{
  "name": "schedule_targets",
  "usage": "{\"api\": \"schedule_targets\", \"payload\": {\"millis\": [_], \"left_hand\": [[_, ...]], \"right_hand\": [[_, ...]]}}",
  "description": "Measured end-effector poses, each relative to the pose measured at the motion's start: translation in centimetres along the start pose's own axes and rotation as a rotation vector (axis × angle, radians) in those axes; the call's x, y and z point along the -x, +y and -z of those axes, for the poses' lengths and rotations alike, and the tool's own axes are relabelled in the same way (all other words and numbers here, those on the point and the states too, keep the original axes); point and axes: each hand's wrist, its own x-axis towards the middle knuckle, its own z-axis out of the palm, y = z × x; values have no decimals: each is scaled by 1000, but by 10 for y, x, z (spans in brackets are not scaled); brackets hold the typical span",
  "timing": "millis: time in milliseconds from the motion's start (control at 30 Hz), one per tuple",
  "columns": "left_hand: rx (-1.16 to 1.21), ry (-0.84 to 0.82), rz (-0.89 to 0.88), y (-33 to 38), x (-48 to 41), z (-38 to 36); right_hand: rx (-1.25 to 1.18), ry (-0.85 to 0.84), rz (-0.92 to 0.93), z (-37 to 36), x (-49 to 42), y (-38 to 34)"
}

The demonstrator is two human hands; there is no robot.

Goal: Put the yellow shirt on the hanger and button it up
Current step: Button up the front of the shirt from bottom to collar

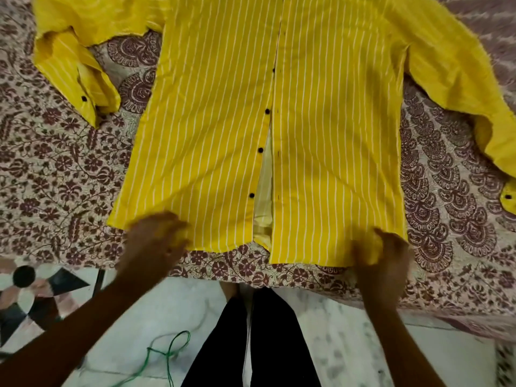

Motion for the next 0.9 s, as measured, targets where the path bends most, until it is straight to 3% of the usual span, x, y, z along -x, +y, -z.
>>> {"api": "schedule_targets", "payload": {"millis": [100, 167, 267, 400, 500, 567, 767, 833, 900], "left_hand": [[4, -254, -450, 31, 10, -34], [-105, -251, -531, 40, 7, -52], [-106, -174, -444, 54, -14, -59], [77, -223, -217, 57, -42, -55], [116, -183, -405, 50, -50, -44], [211, -208, -499, 40, -43, -40], [444, -107, -203, 44, -21, -36], [431, -172, -230, 50, -21, -36], [400, -341, -334, 50, -17, -40]], "right_hand": [[-65, -236, 486, -28, 36, -38], [47, -347, 684, -47, 55, -57], [97, -352, 632, -66, 58, -70], [-85, -292, 514, -60, 41, -80], [-277, -256, 474, -45, 34, -83], [-272, -292, 534, -42, 36, -79], [-93, -305, 536, -57, 52, -79], [-12, -303, 535, -63, 51, -85], [8, -310, 562, -67, 50, -86]]}}
